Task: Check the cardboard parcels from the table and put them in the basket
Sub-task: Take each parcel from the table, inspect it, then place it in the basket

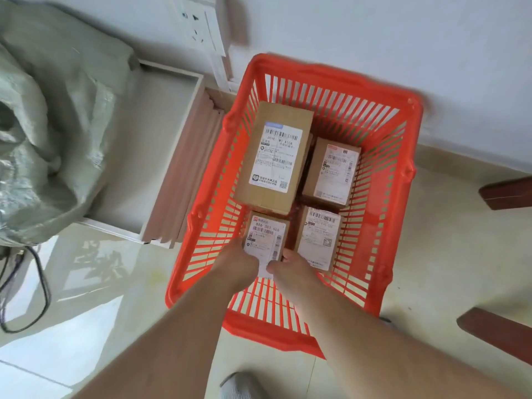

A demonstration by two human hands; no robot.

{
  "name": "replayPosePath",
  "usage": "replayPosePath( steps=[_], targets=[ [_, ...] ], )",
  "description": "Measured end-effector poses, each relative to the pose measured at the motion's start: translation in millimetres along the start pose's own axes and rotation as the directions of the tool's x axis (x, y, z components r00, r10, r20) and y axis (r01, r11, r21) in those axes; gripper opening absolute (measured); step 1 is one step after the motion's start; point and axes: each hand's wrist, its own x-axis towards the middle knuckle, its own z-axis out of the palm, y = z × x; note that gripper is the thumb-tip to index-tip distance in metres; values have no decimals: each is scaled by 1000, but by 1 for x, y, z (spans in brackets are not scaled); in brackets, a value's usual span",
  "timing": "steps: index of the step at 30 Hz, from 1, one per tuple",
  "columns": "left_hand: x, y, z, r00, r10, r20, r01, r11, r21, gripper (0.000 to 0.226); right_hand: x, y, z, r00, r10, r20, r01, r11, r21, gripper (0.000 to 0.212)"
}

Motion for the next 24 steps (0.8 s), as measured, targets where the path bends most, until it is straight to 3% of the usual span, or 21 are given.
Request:
replayPosePath(
  steps=[7,17,18,21,24],
  targets=[
    [-12,-1,2,994,-57,-94,51,996,-68,65,-11,-7,-1,996,-21,85,33,989,-142,57],
    [-164,76,-44,986,-23,-165,3,993,-121,38,-153,-32,-85,1000,-7,4,7,1000,-14,17],
    [-189,91,-51,984,-30,-178,5,990,-140,38,-177,-40,-97,1000,-15,2,15,1000,-20,17],
    [-259,137,-70,973,-31,-230,-22,973,-228,47,-229,-61,-132,996,-91,13,91,996,7,44],
    [-352,192,-87,960,38,-277,-110,962,-249,49,-300,-88,-176,986,-164,1,164,985,52,44]
  ],
)
